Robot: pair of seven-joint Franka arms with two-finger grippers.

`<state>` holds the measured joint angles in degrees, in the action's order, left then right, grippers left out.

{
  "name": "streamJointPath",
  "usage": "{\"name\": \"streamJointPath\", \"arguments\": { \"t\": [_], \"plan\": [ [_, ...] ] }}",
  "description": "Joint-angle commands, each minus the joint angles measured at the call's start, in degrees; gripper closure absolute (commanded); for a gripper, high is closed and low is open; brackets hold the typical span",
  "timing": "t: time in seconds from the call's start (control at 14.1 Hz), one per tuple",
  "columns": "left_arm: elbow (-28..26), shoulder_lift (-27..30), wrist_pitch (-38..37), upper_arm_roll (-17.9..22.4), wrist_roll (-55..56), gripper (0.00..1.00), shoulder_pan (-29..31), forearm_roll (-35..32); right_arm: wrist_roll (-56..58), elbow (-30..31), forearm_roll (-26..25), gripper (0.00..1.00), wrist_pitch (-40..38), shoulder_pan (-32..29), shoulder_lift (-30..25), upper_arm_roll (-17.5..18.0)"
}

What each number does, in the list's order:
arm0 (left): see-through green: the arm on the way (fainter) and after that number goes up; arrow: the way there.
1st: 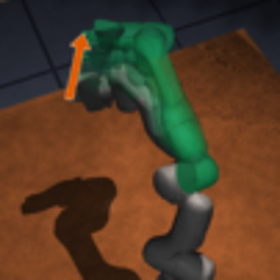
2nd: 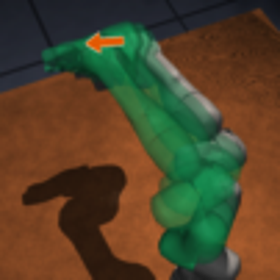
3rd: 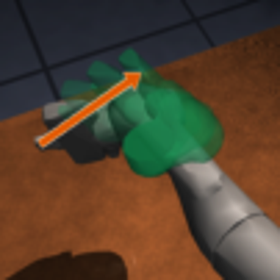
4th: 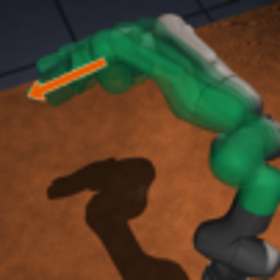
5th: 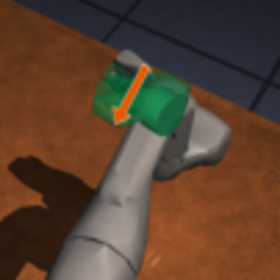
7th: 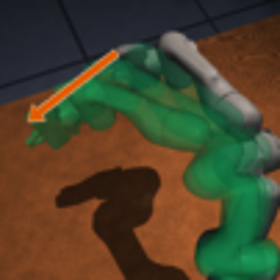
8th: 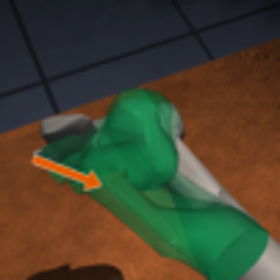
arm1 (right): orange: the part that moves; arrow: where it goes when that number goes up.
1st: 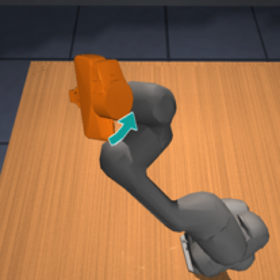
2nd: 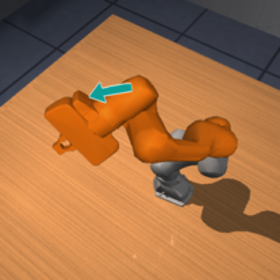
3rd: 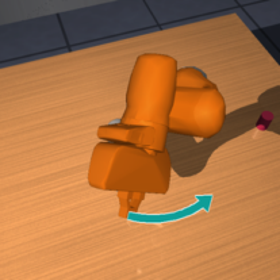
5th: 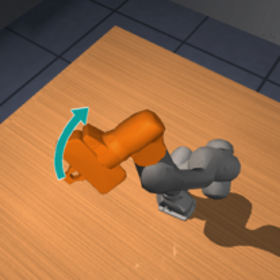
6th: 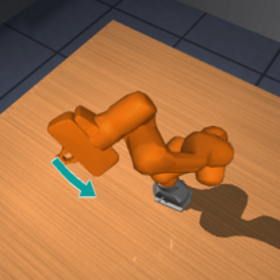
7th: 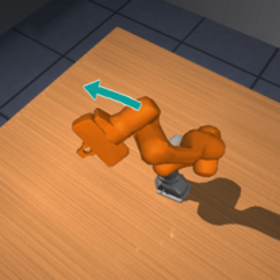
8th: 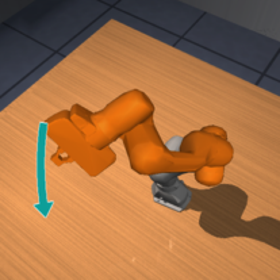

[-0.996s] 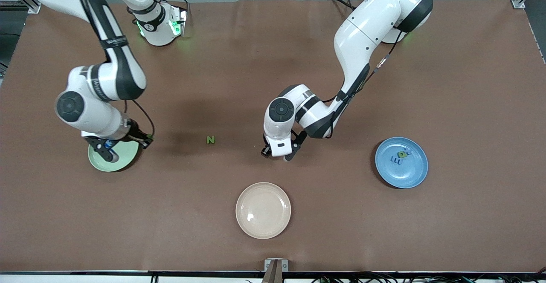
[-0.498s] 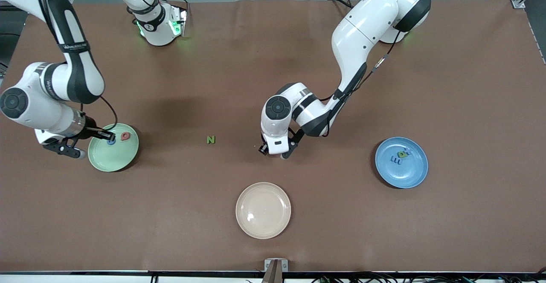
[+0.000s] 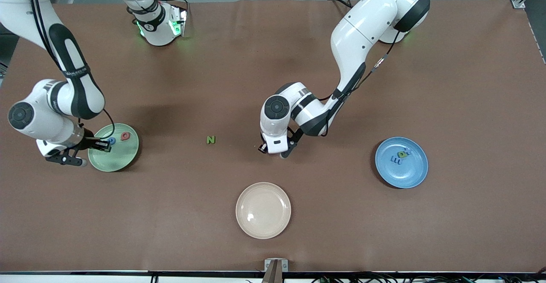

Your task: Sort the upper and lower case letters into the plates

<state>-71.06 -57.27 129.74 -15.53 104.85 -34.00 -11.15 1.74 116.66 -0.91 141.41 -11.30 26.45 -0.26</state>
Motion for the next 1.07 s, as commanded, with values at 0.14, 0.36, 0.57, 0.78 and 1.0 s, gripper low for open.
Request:
{"name": "streamJointPath", "arguments": {
  "t": [0.14,0.36,0.57,0.78,1.0],
  "plan": [
    [2.15,-2.05,-0.28,0.94,0.18,0.97,-0.98,1.05,0.11,-2.4,0.04,0.88,0.53,0.23,3.52,0.7],
    [2.07,-1.0,-0.98,1.12,0.09,1.0,-0.02,0.96,0.02,-2.22,0.12,0.79,0.89,0.4,3.7,0.79],
    [1.72,2.5,-5.1,1.21,-1.93,1.0,1.91,0.69,-1.2,-2.31,0.3,0.0,0.62,1.89,3.09,0.7],
    [0.76,6.63,-7.31,1.38,-2.11,1.0,4.37,-0.1,-1.21,-1.87,0.21,0.0,-2.43,4.17,-1.38,0.79],
    [0.57,10.5,-13.09,1.29,-6.39,1.0,7.79,-0.54,-0.77,-2.4,0.12,0.0,-8.24,11.18,-5.78,0.88]
  ]
}}
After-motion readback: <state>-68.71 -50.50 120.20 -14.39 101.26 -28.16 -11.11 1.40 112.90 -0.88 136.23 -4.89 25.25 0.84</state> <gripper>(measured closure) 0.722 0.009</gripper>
